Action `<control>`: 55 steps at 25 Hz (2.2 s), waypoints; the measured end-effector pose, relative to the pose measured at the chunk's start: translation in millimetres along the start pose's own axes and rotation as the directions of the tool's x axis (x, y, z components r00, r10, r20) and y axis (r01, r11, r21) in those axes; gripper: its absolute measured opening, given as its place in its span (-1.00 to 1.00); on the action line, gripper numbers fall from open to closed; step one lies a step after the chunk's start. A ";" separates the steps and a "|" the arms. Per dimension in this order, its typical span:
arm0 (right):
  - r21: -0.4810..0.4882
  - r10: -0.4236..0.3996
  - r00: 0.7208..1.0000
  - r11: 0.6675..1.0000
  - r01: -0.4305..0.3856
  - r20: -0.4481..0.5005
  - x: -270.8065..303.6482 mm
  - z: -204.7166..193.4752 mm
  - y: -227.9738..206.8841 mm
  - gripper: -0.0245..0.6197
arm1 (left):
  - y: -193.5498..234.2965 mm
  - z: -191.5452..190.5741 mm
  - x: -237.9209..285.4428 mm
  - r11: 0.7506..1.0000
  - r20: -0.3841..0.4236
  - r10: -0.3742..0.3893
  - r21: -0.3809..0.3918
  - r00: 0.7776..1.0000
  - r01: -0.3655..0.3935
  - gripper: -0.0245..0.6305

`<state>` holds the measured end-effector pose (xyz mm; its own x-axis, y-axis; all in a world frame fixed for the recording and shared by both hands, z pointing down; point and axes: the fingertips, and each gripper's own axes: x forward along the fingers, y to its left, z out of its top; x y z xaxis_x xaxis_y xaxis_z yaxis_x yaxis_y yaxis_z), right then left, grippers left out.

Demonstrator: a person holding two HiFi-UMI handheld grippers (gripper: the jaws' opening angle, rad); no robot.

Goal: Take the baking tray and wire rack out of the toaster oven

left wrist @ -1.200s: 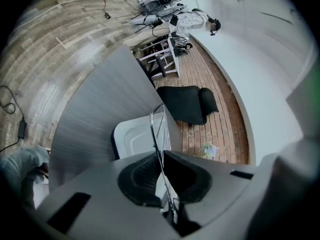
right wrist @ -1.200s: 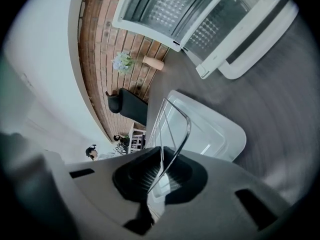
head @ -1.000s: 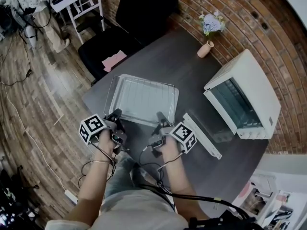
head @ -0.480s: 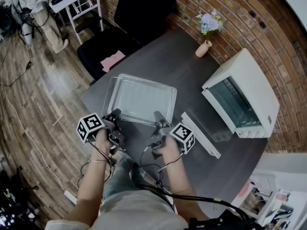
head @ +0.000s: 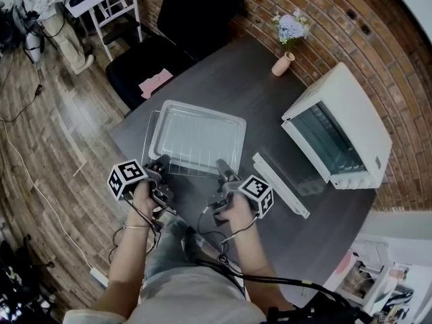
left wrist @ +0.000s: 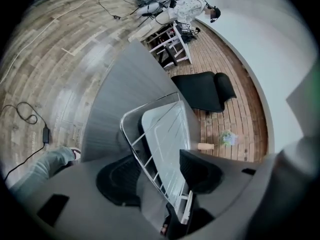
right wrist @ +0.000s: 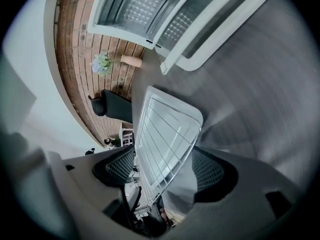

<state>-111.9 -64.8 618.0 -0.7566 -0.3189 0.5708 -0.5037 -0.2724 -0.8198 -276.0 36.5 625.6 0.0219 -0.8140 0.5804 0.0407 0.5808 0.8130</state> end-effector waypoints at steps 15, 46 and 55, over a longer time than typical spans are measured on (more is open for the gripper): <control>0.009 -0.015 1.000 1.000 0.015 0.020 -21.2 -0.5 -22.2 0.17 | 32.3 -23.3 -17.6 0.998 -0.005 0.025 -0.058 1.000 -0.025 -0.25; -0.801 0.358 0.824 0.571 0.179 0.439 -206.4 88.8 163.2 -0.91 | -259.8 -62.0 -89.8 0.403 0.132 -0.366 0.915 0.921 0.029 -0.76; -0.822 0.434 0.710 0.416 0.389 0.555 -261.8 122.8 198.4 -0.92 | -314.2 -83.0 -97.0 0.205 0.137 -0.485 0.978 0.864 -0.040 -0.87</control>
<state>37.4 -146.7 311.5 -0.5239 -0.8485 0.0748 -0.8465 0.5089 -0.1565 -207.9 -67.5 310.0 -0.1381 -0.9839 0.1134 -0.9694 0.1578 0.1881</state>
